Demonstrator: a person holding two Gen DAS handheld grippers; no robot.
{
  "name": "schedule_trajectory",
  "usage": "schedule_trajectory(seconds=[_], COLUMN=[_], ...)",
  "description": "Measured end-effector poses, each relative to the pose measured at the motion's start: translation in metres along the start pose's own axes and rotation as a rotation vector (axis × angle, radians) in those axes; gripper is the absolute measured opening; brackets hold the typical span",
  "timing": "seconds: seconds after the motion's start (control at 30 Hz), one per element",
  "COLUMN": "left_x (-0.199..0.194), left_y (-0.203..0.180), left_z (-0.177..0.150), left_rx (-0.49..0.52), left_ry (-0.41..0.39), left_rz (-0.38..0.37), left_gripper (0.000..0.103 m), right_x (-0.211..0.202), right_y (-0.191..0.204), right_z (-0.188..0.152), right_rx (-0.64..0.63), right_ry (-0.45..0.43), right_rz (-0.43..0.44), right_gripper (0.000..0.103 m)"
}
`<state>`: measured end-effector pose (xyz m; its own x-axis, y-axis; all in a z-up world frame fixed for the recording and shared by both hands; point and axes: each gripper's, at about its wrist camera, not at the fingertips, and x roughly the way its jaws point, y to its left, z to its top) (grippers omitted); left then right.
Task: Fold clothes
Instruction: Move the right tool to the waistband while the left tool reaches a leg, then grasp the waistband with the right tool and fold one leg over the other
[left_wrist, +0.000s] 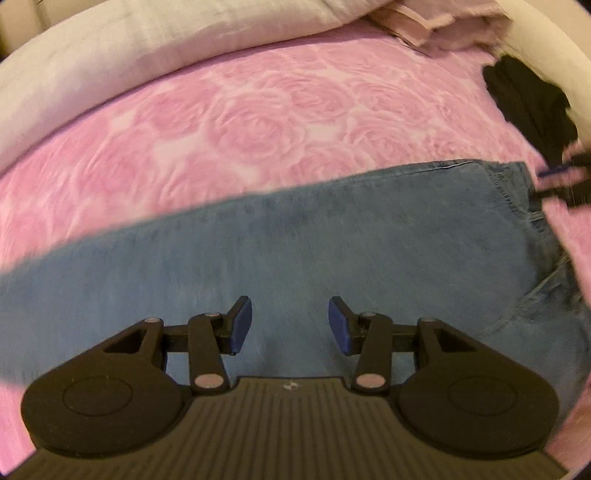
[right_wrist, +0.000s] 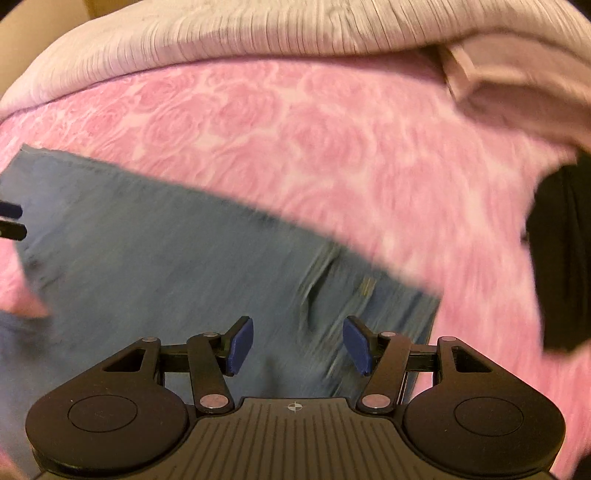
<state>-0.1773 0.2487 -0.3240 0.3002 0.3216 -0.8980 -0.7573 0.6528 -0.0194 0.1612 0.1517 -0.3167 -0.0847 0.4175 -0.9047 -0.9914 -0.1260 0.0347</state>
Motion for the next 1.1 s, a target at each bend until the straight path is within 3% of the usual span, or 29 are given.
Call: schedule_trajectory(seconds=[0.2,0.53,0.73,0.83,0.9,0.97,1.1], left_x=[0.053,0.11,0.115,0.118,0.113,0.106,0.062], left_y=[0.032,0.07,0.079,0.084,0.079,0.072,0.056], left_z=[0.042,0.057,0.057,0.057,0.053,0.047,0.025], left_rx=[0.197,0.415,0.435,0.445,0.47,0.5,0.493], left_ry=[-0.021,0.062,0.068,0.071,0.052,0.028,-0.099], left_rz=[-0.032,-0.085,-0.142,-0.171,-0.144,-0.103,0.017], left_gripper=[0.041,0.044,0.05,0.037,0.018,0.009,0.006], right_x=[0.054,0.106,0.115,0.111,0.104,0.096,0.058], right_y=[-0.034,-0.063,-0.06,-0.057,-0.048,-0.038,-0.007], right_z=[0.049,0.065,0.07,0.069,0.065,0.061,0.043], right_rx=[-0.108,-0.179,-0.242,-0.252,-0.29,-0.328,-0.406], right_ry=[0.005,0.139,0.187,0.185,0.164,0.142,0.015], right_rz=[0.077,0.237,0.281,0.262,0.214,0.166,0.01], right_gripper=[0.059,0.057,0.036,0.025,0.021,0.019,0.018])
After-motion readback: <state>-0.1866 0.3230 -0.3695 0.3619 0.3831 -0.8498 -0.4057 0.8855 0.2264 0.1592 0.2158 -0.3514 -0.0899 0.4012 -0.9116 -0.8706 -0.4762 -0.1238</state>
